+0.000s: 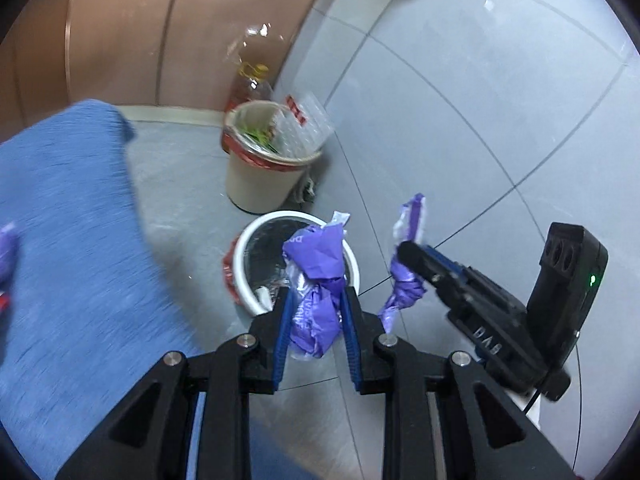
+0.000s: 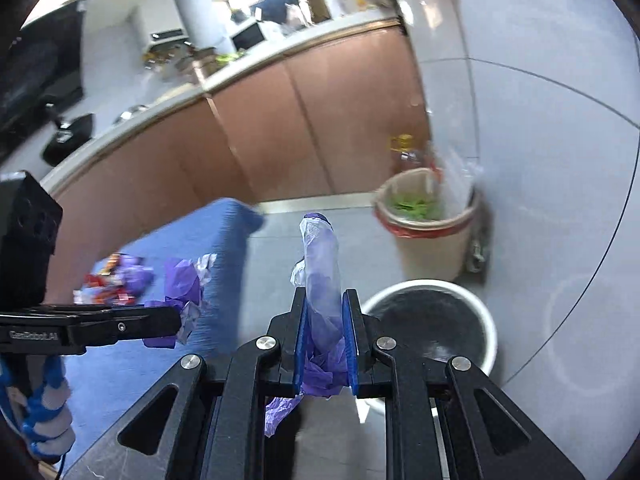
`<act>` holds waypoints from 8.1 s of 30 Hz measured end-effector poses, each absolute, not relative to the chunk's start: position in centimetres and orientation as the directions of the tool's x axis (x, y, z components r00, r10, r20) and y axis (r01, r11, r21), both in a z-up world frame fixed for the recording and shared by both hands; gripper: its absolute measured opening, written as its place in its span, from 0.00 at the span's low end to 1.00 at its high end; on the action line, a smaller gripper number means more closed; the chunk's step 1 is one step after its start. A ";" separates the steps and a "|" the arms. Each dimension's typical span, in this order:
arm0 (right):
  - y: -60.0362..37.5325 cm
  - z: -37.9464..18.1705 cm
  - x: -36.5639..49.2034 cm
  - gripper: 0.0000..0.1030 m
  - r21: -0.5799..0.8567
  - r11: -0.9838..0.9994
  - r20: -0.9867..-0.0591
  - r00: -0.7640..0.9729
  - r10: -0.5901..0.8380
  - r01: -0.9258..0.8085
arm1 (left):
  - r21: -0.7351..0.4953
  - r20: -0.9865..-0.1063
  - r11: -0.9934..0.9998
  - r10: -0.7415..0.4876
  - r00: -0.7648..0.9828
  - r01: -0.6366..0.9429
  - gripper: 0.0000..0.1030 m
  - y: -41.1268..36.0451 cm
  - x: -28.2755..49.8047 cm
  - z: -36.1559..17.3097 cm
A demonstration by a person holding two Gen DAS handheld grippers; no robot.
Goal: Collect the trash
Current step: 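Carry both gloves off the table to above the floor bin, then open both tools to drop the gloves into the bin, then move both open tools back over the table trash, then grasp the clear plastic bag with the left tool while the right tool grasps the red snack wrapper, then lift the plastic bag and red wrapper and carry both over the floor bin, then open the left tool over the bin while the right tool releases the red wrapper, then move both open tools back over the table trash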
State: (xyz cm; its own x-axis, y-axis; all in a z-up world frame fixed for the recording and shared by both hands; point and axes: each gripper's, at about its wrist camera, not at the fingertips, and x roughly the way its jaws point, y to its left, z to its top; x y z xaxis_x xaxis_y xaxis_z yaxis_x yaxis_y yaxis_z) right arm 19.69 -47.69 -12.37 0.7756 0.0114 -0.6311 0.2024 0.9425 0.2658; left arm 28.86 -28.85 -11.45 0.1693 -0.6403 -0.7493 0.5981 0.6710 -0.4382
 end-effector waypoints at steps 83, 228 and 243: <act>-17.6 -8.3 25.0 0.53 0.200 0.950 -0.665 0.679 0.312 -0.240 | -0.204 -0.763 0.977 -0.202 0.614 0.068 0.53 17.9 27.1 -12.4; -52.6 -21.5 21.9 0.43 0.188 0.880 -0.781 0.610 -0.136 0.436 | -0.310 -0.808 0.761 -0.526 0.264 0.570 0.47 -36.2 34.2 -17.8; -47.2 -13.5 18.2 0.51 0.181 0.910 -0.690 0.707 -0.153 0.374 | -0.258 -0.690 0.759 -0.578 0.435 0.598 0.47 -28.1 27.6 -9.2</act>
State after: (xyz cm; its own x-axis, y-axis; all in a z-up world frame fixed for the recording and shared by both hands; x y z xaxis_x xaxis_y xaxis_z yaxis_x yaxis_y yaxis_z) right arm 18.17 -47.17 -13.47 0.7073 -0.1532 -0.6901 0.3736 0.9098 0.1809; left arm 27.61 -28.09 -9.15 0.4355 -0.5781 -0.6901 0.5985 0.7585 -0.2578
